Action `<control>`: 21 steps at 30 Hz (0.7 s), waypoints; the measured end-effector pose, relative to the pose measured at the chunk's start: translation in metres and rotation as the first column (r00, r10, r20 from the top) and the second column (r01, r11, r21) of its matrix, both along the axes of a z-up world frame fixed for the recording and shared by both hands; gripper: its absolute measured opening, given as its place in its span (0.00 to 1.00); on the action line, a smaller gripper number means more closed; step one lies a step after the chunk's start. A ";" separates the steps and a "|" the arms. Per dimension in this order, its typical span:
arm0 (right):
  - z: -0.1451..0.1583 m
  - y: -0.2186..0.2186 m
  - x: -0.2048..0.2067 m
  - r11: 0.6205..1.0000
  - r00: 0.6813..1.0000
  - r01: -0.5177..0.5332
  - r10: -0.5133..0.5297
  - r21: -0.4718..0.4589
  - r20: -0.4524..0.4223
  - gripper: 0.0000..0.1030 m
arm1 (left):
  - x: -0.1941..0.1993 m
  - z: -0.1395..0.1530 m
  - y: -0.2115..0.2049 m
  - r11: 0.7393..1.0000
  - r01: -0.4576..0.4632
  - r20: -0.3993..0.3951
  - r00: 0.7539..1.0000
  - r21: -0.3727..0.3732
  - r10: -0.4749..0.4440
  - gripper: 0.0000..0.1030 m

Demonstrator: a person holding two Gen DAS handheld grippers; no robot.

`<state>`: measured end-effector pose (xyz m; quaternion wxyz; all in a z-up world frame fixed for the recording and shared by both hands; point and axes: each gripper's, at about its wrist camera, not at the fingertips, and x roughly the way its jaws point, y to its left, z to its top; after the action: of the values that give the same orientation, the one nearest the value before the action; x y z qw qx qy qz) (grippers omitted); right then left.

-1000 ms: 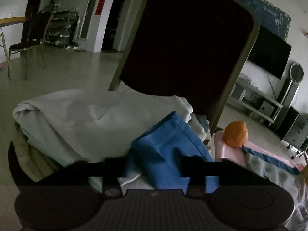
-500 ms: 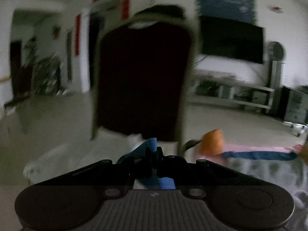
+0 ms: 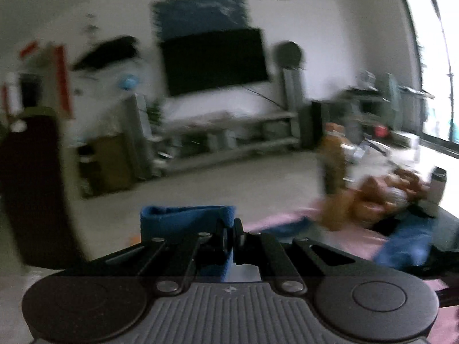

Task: Fold clothes

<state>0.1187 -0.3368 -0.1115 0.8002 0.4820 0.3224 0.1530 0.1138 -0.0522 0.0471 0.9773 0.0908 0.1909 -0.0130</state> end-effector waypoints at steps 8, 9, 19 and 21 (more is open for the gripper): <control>-0.001 -0.019 0.003 0.999 0.999 0.044 -0.044 -0.032 -0.003 0.73 | 0.016 -0.071 -0.012 0.999 -0.003 -0.225 0.974 -0.052 -0.009 0.31; 0.000 -0.021 0.002 0.998 0.999 0.049 -0.049 -0.044 0.000 0.73 | 0.014 -0.074 0.002 0.998 -0.019 -0.234 0.972 -0.059 0.005 0.33; 0.006 0.018 0.021 0.971 0.999 -0.038 0.036 -0.235 -0.014 0.73 | -0.011 -0.114 0.140 0.976 -0.186 -0.328 0.934 -0.117 0.139 0.18; 0.000 0.033 0.038 0.958 0.995 -0.089 0.073 -0.273 -0.068 0.72 | -0.016 -0.122 0.167 0.967 -0.220 -0.348 0.923 -0.127 0.164 0.14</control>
<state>0.1570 -0.3038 -0.1111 0.8432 0.3563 0.3827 0.1253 0.0981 0.1150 -0.0751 0.9314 -0.0123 0.3602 0.0521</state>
